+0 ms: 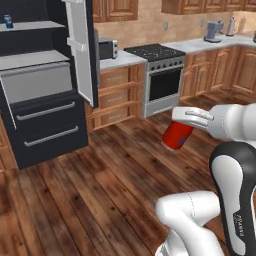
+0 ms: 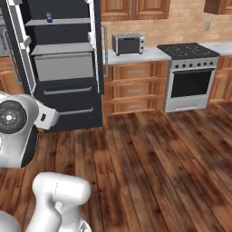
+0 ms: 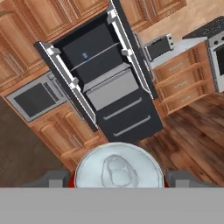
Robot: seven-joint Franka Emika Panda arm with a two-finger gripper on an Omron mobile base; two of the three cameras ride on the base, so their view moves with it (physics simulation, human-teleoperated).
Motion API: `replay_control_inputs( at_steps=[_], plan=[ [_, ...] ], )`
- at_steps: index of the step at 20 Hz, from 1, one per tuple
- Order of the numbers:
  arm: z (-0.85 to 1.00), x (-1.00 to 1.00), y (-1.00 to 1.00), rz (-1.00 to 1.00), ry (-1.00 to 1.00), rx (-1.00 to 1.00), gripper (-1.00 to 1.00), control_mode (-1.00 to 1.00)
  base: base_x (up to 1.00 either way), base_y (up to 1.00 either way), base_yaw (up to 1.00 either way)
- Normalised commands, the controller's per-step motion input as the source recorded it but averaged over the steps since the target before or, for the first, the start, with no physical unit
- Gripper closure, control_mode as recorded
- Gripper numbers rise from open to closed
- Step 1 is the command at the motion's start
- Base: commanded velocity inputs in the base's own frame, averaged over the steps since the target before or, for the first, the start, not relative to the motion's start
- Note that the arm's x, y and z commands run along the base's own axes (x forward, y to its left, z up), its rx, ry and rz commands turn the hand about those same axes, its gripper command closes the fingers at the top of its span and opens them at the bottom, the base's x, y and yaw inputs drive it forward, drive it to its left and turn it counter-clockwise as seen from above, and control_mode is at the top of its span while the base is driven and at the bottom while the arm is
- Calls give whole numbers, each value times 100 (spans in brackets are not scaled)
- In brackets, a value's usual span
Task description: Open the fridge, grab two sodas, and place both sodas inside the bowl with ice on the dining counter.
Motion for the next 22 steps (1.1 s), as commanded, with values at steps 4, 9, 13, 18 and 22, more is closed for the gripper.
replay_control_inputs(
  at_steps=[4, 9, 13, 18, 22],
  plan=[
    [0, 0, 0, 0, 0, 0, 100, 100, -100, -32, -18],
    [0, 0, 0, 0, 0, 0, 100, 100, -100, -46, -18],
    [0, 0, 0, 0, 0, 0, 100, 100, -100, -50, -18],
    [0, 0, 0, 0, 0, 0, 100, 100, -100, -62, -16],
    [0, 0, 0, 0, 0, 0, 100, 100, -92, -87, -12]
  ],
)
